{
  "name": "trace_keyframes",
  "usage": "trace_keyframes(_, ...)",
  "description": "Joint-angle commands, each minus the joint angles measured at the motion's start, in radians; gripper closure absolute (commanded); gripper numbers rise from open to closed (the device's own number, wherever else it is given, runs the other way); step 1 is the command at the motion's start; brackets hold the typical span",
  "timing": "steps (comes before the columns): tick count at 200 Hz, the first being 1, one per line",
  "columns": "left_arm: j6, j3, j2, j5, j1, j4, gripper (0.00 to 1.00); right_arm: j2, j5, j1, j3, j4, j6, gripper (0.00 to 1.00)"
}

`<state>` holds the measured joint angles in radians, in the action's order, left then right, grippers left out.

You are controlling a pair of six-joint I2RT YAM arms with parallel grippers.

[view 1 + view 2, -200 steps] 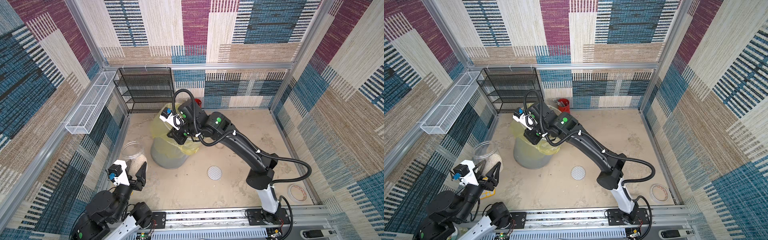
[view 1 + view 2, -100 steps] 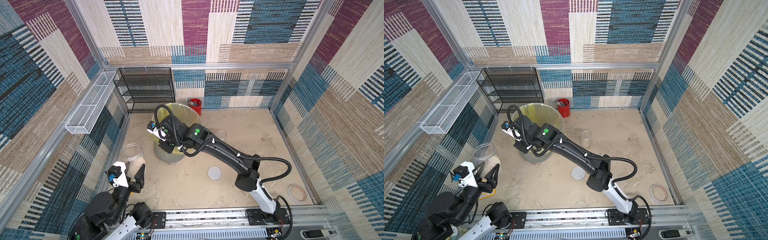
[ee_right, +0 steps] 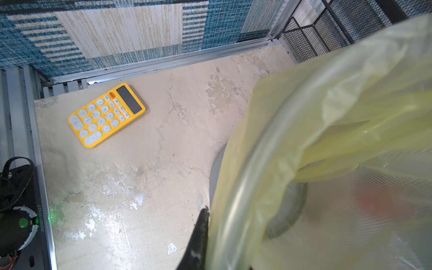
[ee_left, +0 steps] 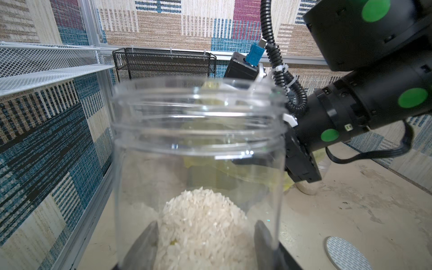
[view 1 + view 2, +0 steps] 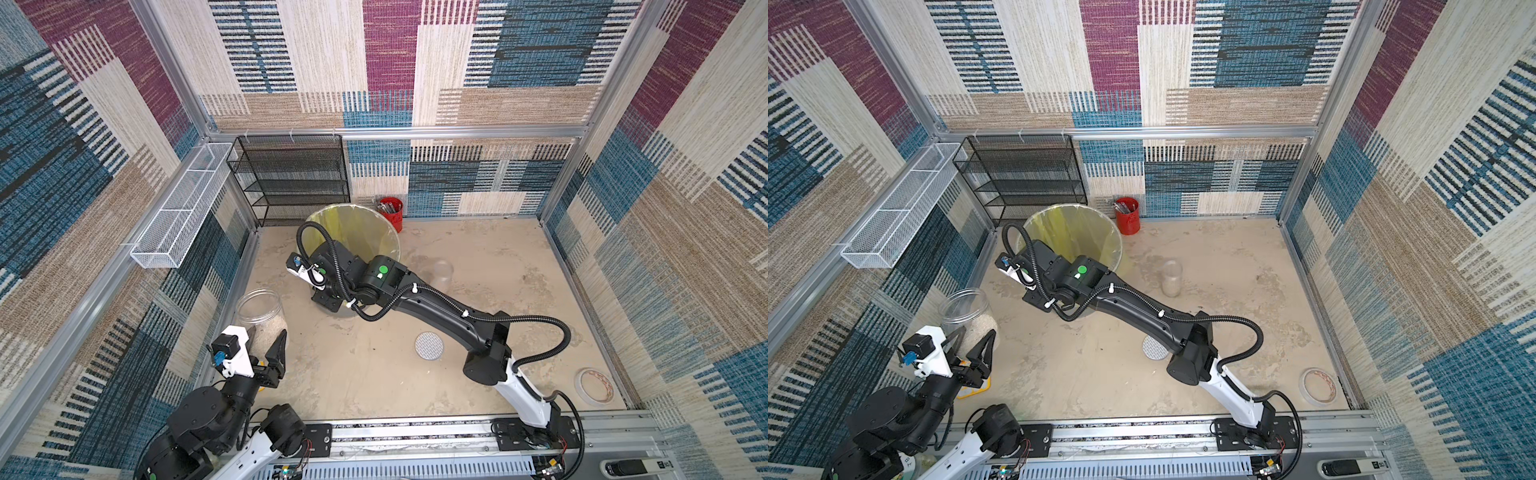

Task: Empty moldy rice from jars
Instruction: Place the trash bin at the center of the board.

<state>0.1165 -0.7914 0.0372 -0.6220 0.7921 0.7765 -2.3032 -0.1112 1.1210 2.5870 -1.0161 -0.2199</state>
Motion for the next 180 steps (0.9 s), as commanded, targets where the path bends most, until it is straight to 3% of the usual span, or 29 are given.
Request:
trace_keyframes(1, 0.015, 0.001, -0.002, -0.004, -0.001, -0.028, 0.73, -0.011, 0.060, -0.001, 0.004, 0.017, 0.014, 0.84)
trace_keyframes(15, 0.015, 0.001, -0.001, -0.004, -0.001, -0.028, 0.73, -0.010, 0.052, -0.001, 0.005, 0.022, 0.012, 0.82)
trace_keyframes(24, 0.015, 0.001, -0.001, -0.002, -0.001, -0.029, 0.73, -0.010, 0.046, 0.000, 0.005, 0.028, 0.011, 0.73)
trace_keyframes(47, 0.015, 0.003, -0.001, 0.002, -0.001, -0.030, 0.73, -0.009, 0.047, -0.001, 0.007, 0.037, 0.004, 0.61)
trace_keyframes(76, 0.011, 0.005, -0.002, 0.002, -0.001, -0.034, 0.73, -0.010, 0.046, -0.001, 0.007, 0.036, 0.001, 0.52)
trace_keyframes(100, 0.007, 0.006, 0.003, 0.004, -0.001, -0.037, 0.73, -0.005, 0.039, -0.001, 0.007, 0.037, 0.005, 0.34)
trace_keyframes(180, -0.001, -0.015, 0.018, 0.011, -0.001, -0.034, 0.73, 0.042, -0.023, -0.001, 0.000, 0.052, 0.015, 0.10)
